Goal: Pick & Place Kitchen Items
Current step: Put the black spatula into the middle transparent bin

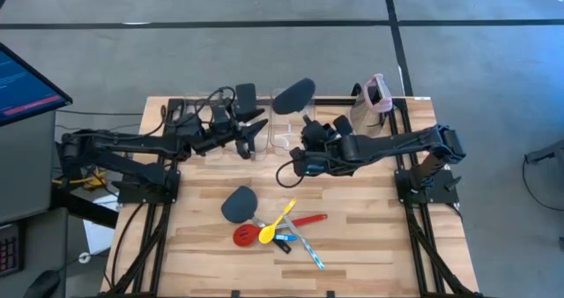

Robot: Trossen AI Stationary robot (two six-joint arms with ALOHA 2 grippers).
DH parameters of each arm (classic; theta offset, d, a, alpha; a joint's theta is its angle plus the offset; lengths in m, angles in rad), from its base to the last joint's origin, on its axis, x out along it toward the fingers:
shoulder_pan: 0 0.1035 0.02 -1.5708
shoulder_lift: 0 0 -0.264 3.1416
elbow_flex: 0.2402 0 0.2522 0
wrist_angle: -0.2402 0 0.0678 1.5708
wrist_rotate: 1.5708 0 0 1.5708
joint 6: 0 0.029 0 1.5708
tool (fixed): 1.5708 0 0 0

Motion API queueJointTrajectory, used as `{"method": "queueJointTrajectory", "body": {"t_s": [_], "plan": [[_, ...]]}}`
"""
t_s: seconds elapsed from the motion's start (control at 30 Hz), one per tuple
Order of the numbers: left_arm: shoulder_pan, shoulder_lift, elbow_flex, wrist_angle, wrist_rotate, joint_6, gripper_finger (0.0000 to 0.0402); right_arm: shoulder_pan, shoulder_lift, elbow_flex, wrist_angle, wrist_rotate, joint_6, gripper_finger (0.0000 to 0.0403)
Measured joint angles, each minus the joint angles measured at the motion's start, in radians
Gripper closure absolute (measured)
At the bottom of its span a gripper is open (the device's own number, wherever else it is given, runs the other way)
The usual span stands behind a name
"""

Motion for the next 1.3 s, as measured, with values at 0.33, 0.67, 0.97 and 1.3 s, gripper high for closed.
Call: {"method": "queueJointTrajectory", "body": {"t_s": [0.33,0.67,0.97,1.3], "plan": [[-0.001,0.101,0.038,0.041,0.001,-0.014,0.0229,-0.002,0.003,-0.002,-0.006,0.000,0.000,0.0295],[0.002,0.234,0.165,0.048,-0.001,0.011,0.0229,0.002,0.002,-0.002,-0.005,0.000,0.000,0.0295],[0.019,0.304,0.227,0.048,-0.012,0.010,0.0237,0.003,0.002,-0.003,-0.004,0.003,0.000,0.0295],[0.022,0.302,0.228,0.053,-0.065,0.008,0.0317,0.003,0.002,-0.003,-0.004,0.003,0.000,0.0295]]}}
